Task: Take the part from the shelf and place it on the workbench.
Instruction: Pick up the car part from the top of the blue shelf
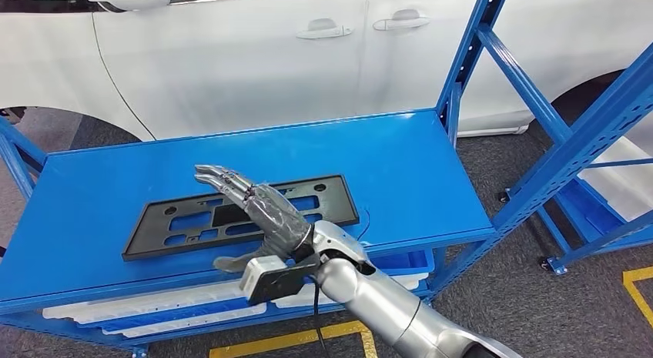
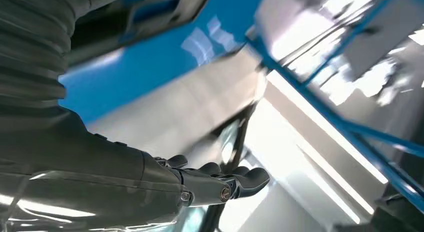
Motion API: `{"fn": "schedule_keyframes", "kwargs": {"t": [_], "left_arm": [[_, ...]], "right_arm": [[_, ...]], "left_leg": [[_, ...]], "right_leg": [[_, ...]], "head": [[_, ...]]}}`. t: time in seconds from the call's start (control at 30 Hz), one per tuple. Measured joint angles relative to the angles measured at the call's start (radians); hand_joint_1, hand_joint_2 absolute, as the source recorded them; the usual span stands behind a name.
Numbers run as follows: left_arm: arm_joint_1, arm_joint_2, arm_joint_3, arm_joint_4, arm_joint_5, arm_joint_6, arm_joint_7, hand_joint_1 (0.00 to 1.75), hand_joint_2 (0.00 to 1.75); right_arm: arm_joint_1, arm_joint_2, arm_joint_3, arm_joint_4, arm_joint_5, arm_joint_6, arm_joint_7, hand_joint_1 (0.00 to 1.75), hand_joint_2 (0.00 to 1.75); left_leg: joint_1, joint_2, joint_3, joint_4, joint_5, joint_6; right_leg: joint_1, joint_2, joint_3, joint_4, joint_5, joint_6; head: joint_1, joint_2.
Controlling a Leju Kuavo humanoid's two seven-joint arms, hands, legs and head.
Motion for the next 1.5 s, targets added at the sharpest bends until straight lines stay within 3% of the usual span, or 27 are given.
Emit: {"fn": "schedule_keyframes", "kwargs": {"t": [0.03,0.07,0.1,0.17,0.23,0.37,0.43,0.5,0.53,0.57,0.6,0.67,0.73,0.8,0.9,1.0,1.03,1.07,1.1,1.17,1.23,1.33,1.4,1.43,1.5], "left_arm": [[0.001,0.000,-0.003,0.000,0.000,0.001,0.003,0.00,0.00],[0.002,0.000,-0.007,0.000,0.000,0.002,0.005,0.00,0.00],[0.003,0.001,-0.011,0.000,0.000,0.002,0.004,0.00,0.00],[0.001,0.001,-0.019,0.000,0.000,0.002,-0.001,0.00,0.00],[-0.003,0.001,-0.023,0.000,0.000,0.002,-0.005,0.00,0.00],[-0.004,0.001,-0.034,0.000,0.000,0.001,-0.007,0.00,0.00],[-0.006,0.001,-0.039,0.000,0.000,0.000,-0.011,0.00,0.00],[-0.006,0.002,-0.042,0.000,0.000,-0.001,-0.015,0.00,0.00],[-0.006,0.002,-0.043,0.000,0.000,-0.001,-0.017,0.00,0.00],[-0.006,0.003,-0.044,0.000,0.000,-0.001,-0.019,0.00,0.00],[-0.006,0.003,-0.045,0.000,0.000,-0.001,-0.020,0.00,0.00],[-0.006,0.003,-0.046,0.000,0.000,-0.002,-0.023,0.00,0.00],[-0.006,0.003,-0.047,0.000,0.000,-0.002,-0.025,0.00,0.00],[-0.006,0.002,-0.047,0.000,0.000,-0.003,-0.026,0.00,0.00],[-0.007,0.003,-0.047,0.000,0.000,-0.003,-0.028,0.00,0.00],[-0.006,0.007,-0.047,0.000,0.000,-0.002,-0.028,0.00,0.00],[-0.004,0.008,-0.047,0.000,0.000,-0.002,-0.028,0.00,0.00],[-0.003,0.009,-0.047,0.000,0.000,-0.002,-0.028,0.00,0.00],[-0.002,0.009,-0.047,0.000,0.000,-0.002,-0.029,0.00,0.00],[-0.002,0.010,-0.048,0.000,0.000,-0.003,-0.031,0.00,0.00],[-0.005,0.011,-0.051,0.000,0.000,-0.004,-0.032,0.00,0.00],[-0.004,0.011,-0.056,0.000,0.000,-0.005,-0.033,0.00,0.00],[-0.005,0.011,-0.059,0.000,0.000,-0.005,-0.035,0.00,0.00],[-0.006,0.011,-0.061,0.000,0.000,-0.006,-0.035,0.00,0.00],[-0.006,0.011,-0.065,0.000,0.000,-0.007,-0.037,0.00,0.00]], "right_arm": [[0.000,0.000,0.011,0.008,0.115,-0.076,0.031,0.00,1.75],[0.000,0.000,0.023,0.019,0.233,-0.149,0.066,0.00,1.75],[-0.001,0.001,0.037,0.032,0.345,-0.212,0.101,0.00,1.75],[-0.002,0.005,0.064,0.064,0.507,-0.291,0.155,0.00,1.75],[-0.004,0.013,0.084,0.101,0.600,-0.329,0.187,0.00,1.75],[-0.008,0.031,0.117,0.173,0.705,-0.371,0.225,0.00,1.75],[-0.011,0.037,0.128,0.204,0.723,-0.380,0.233,0.00,1.75],[-0.012,0.038,0.136,0.232,0.727,-0.383,0.233,0.00,1.75],[-0.012,0.039,0.139,0.246,0.726,-0.382,0.230,0.00,1.75],[-0.012,0.039,0.142,0.258,0.722,-0.382,0.226,0.00,1.75],[-0.013,0.040,0.144,0.269,0.718,-0.381,0.222,0.00,1.75],[-0.017,0.044,0.146,0.284,0.707,-0.377,0.214,0.00,1.75],[-0.026,0.050,0.146,0.296,0.692,-0.369,0.205,0.00,1.75],[-0.033,0.054,0.146,0.307,0.681,-0.361,0.198,0.00,1.75],[-0.039,0.062,0.146,0.319,0.674,-0.358,0.194,0.00,1.75],[-0.043,0.071,0.148,0.331,0.670,-0.358,0.191,0.00,1.75],[-0.043,0.072,0.149,0.336,0.670,-0.359,0.191,0.00,1.75],[-0.043,0.073,0.150,0.341,0.671,-0.360,0.192,0.00,1.75],[-0.043,0.074,0.152,0.345,0.672,-0.363,0.195,0.00,1.75],[-0.044,0.080,0.153,0.353,0.678,-0.370,0.201,0.00,1.75],[-0.046,0.086,0.154,0.362,0.684,-0.378,0.205,0.00,1.75],[-0.049,0.092,0.157,0.377,0.689,-0.379,0.206,0.00,1.75],[-0.052,0.094,0.160,0.389,0.692,-0.379,0.205,0.00,1.75],[-0.054,0.095,0.161,0.397,0.695,-0.379,0.204,0.00,1.75],[-0.057,0.097,0.165,0.422,0.703,-0.385,0.203,0.00,1.75]], "left_leg": [[0.001,0.000,-0.028,0.037,-0.001,-0.003],[0.003,0.000,-0.038,0.037,0.018,-0.005],[0.005,0.000,-0.027,-0.005,0.056,-0.007],[0.007,0.001,0.026,-0.141,0.134,-0.008],[0.006,0.000,0.058,-0.218,0.160,0.002],[0.006,-0.002,0.062,-0.228,0.158,0.030],[0.007,-0.001,0.064,-0.231,0.159,0.039],[0.005,-0.001,0.064,-0.231,0.157,0.044],[0.005,-0.001,0.064,-0.231,0.157,0.044],[0.004,-0.001,0.065,-0.231,0.156,0.045],[0.002,-0.002,0.067,-0.231,0.154,0.045],[-0.001,-0.003,0.074,-0.231,0.151,0.044],[-0.003,-0.003,0.076,-0.232,0.149,0.037],[-0.002,-0.002,0.077,-0.235,0.149,0.026],[-0.001,0.000,0.072,-0.213,0.128,0.012],[0.001,0.001,-0.008,-0.042,0.044,0.001],[0.003,0.001,-0.037,0.012,0.027,-0.003],[0.005,0.001,-0.050,0.033,0.030,-0.006],[0.008,0.001,-0.043,0.014,0.052,-0.009],[0.012,0.001,0.016,-0.112,0.118,-0.013],[0.011,-0.002,0.062,-0.209,0.150,-0.006],[0.008,-0.005,0.066,-0.223,0.152,0.016],[0.010,-0.004,0.066,-0.227,0.156,0.028],[0.012,-0.003,0.066,-0.229,0.158,0.033],[0.011,-0.002,0.064,-0.230,0.158,0.038]], "right_leg": [[0.000,0.000,0.003,0.001,-0.004,0.000],[0.000,0.000,0.006,0.003,-0.008,0.001],[-0.001,0.001,0.011,0.006,-0.014,0.003],[-0.001,0.003,0.018,0.017,-0.027,0.012],[0.003,0.004,0.018,0.026,-0.035,0.022],[0.002,0.004,0.011,0.042,-0.050,0.040],[-0.002,0.002,-0.028,0.128,-0.099,0.051],[-0.005,0.002,-0.098,0.264,-0.157,0.056],[-0.006,0.002,-0.123,0.308,-0.166,0.057],[-0.006,0.002,-0.133,0.319,-0.156,0.055],[-0.005,0.002,-0.122,0.288,-0.128,0.051],[0.000,0.001,-0.058,0.148,-0.055,0.034],[0.007,0.000,-0.011,0.046,-0.020,0.021],[0.011,-0.001,-0.005,0.026,-0.019,0.017],[0.001,-0.002,0.012,0.000,-0.009,0.008],[-0.001,-0.004,0.020,-0.009,-0.007,0.001],[0.000,-0.004,0.019,-0.008,-0.008,0.001],[0.000,-0.004,0.019,-0.006,-0.010,0.002],[-0.001,-0.004,0.019,-0.003,-0.012,0.003],[-0.004,-0.002,0.018,0.010,-0.020,0.010],[-0.001,-0.001,0.013,0.025,-0.029,0.021],[0.002,0.001,0.008,0.030,-0.031,0.034],[-0.001,0.001,-0.002,0.054,-0.049,0.045],[-0.003,0.000,-0.021,0.093,-0.073,0.050],[-0.007,0.000,-0.082,0.221,-0.135,0.058]], "head": [[0.000,0.000],[0.000,0.000],[0.000,0.000],[0.000,0.000],[0.000,0.000],[0.000,0.000],[0.000,0.000],[0.000,0.000],[0.000,0.000],[0.000,0.000],[0.000,0.000],[0.000,0.000],[0.000,0.000],[0.000,0.000],[0.000,0.000],[0.000,0.000],[0.000,0.000],[0.000,0.000],[0.000,0.000],[0.000,0.000],[0.000,0.000],[0.000,0.000],[0.000,0.000],[0.000,0.000],[0.000,0.000]]}}
